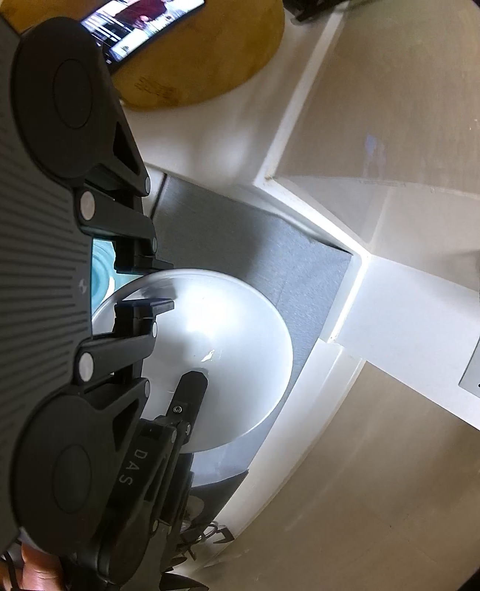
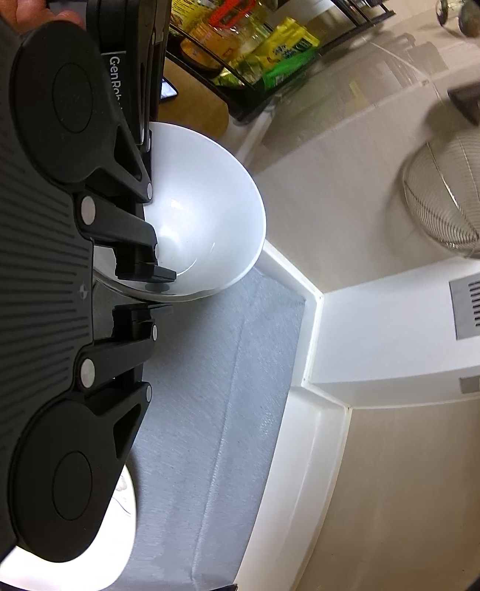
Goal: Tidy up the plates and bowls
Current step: 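Lift and carry the blue-patterned bowl over the turquoise bowl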
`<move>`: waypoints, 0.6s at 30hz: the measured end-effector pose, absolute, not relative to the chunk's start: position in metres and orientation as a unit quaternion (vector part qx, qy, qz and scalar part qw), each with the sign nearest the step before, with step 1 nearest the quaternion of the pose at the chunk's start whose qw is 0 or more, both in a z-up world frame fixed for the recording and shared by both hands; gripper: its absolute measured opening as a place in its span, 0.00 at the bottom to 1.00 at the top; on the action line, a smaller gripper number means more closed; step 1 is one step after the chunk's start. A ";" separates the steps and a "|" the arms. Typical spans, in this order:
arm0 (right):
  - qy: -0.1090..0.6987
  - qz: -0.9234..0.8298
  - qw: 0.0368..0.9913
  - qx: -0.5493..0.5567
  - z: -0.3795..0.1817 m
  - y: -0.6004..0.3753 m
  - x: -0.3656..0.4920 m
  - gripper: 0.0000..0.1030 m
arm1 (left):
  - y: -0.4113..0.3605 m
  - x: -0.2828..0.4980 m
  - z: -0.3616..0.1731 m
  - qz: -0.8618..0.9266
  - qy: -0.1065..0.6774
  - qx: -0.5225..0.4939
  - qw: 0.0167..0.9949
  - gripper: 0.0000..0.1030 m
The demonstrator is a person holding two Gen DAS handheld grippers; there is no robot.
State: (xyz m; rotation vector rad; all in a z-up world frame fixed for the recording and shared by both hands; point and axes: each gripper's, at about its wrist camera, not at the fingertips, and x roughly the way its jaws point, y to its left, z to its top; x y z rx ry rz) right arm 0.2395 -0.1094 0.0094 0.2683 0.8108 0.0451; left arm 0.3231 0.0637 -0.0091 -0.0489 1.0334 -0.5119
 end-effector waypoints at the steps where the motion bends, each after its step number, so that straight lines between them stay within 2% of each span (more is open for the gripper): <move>1: 0.394 0.023 0.910 0.130 0.010 -0.106 0.237 0.12 | 0.067 0.321 -0.009 -0.242 0.489 -0.024 0.838 0.13; 18: 0.422 0.046 0.897 0.123 0.000 -0.072 0.207 0.12 | 0.101 0.278 -0.015 -0.229 0.503 -0.018 0.833 0.13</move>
